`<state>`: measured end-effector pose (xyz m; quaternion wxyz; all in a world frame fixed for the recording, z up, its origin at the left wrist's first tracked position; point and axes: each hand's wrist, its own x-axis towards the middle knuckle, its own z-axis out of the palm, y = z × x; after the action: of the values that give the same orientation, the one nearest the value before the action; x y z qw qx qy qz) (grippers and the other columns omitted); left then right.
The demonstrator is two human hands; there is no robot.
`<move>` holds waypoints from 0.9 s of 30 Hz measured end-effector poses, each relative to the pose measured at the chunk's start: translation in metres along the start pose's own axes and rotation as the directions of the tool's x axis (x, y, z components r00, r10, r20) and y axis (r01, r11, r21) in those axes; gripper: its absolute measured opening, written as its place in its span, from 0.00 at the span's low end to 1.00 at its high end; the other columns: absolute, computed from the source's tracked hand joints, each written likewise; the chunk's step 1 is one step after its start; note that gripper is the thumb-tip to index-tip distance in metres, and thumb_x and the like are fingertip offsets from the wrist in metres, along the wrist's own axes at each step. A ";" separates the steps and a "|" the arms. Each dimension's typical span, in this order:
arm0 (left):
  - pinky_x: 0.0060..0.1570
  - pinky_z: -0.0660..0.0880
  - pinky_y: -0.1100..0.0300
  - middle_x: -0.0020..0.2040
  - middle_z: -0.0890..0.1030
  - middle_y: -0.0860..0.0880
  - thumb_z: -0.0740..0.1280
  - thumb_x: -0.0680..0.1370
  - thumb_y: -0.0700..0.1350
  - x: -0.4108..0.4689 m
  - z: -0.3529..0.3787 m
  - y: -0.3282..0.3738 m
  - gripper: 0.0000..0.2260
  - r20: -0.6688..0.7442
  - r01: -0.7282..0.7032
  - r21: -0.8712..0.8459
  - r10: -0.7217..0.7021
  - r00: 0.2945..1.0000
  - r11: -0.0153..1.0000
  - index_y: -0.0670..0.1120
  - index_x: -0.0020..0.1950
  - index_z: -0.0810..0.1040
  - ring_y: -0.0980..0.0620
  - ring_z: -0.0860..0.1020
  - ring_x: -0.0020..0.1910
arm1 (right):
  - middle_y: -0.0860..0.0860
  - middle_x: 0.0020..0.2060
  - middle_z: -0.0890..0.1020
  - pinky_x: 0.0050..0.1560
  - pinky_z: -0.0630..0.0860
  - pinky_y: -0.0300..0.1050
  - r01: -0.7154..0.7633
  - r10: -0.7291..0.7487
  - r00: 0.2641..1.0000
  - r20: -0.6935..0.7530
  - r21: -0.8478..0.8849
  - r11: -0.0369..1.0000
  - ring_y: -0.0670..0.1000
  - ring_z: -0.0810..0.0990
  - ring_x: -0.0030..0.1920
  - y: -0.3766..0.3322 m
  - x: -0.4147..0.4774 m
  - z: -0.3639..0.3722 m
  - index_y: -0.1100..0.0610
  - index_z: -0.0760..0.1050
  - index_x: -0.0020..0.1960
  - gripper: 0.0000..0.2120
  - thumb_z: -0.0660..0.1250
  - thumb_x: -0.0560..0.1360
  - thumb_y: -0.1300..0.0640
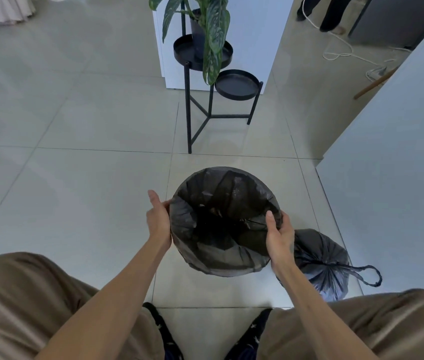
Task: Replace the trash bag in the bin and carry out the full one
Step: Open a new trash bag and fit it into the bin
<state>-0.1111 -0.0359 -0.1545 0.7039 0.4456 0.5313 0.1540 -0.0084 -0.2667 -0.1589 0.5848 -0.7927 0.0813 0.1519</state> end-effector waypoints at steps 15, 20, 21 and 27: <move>0.71 0.69 0.47 0.66 0.82 0.52 0.45 0.78 0.73 -0.025 -0.010 -0.006 0.36 0.034 -0.160 0.076 0.158 0.987 0.984 0.54 0.70 0.78 0.49 0.78 0.66 | 0.57 0.69 0.72 0.71 0.61 0.64 -0.046 -0.051 0.962 -0.268 -0.343 0.938 0.62 0.68 0.70 0.007 -0.021 -0.004 0.57 0.70 0.66 0.25 0.64 0.77 0.41; 0.71 0.68 0.49 0.67 0.77 0.57 0.46 0.78 0.71 -0.044 -0.002 -0.021 0.31 0.112 -0.135 0.040 0.130 0.985 0.990 0.60 0.75 0.68 0.52 0.75 0.66 | 0.54 0.75 0.69 0.73 0.68 0.59 0.149 -0.141 0.989 0.046 -0.265 0.953 0.58 0.70 0.72 -0.031 0.014 -0.008 0.51 0.55 0.78 0.32 0.62 0.80 0.43; 0.70 0.69 0.49 0.65 0.79 0.57 0.47 0.77 0.73 -0.048 -0.001 -0.025 0.31 0.147 -0.112 0.050 0.104 0.984 0.992 0.61 0.73 0.70 0.52 0.76 0.64 | 0.54 0.75 0.69 0.73 0.68 0.58 0.121 -0.101 0.991 0.091 -0.257 0.959 0.59 0.70 0.72 -0.034 0.018 -0.006 0.50 0.53 0.79 0.32 0.61 0.80 0.42; 0.76 0.63 0.46 0.79 0.66 0.52 0.50 0.72 0.78 -0.044 -0.015 -0.024 0.42 0.118 -0.282 0.384 0.257 0.959 0.879 0.57 0.80 0.60 0.47 0.65 0.77 | 0.59 0.75 0.68 0.72 0.67 0.58 0.112 -0.043 0.988 0.149 -0.495 0.861 0.62 0.68 0.73 -0.030 0.025 -0.014 0.55 0.56 0.79 0.31 0.57 0.82 0.41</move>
<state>-0.1476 -0.0724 -0.1469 0.5870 0.6532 0.4616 0.1251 0.0267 -0.2696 -0.1362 0.3682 -0.9082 -0.0321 0.1964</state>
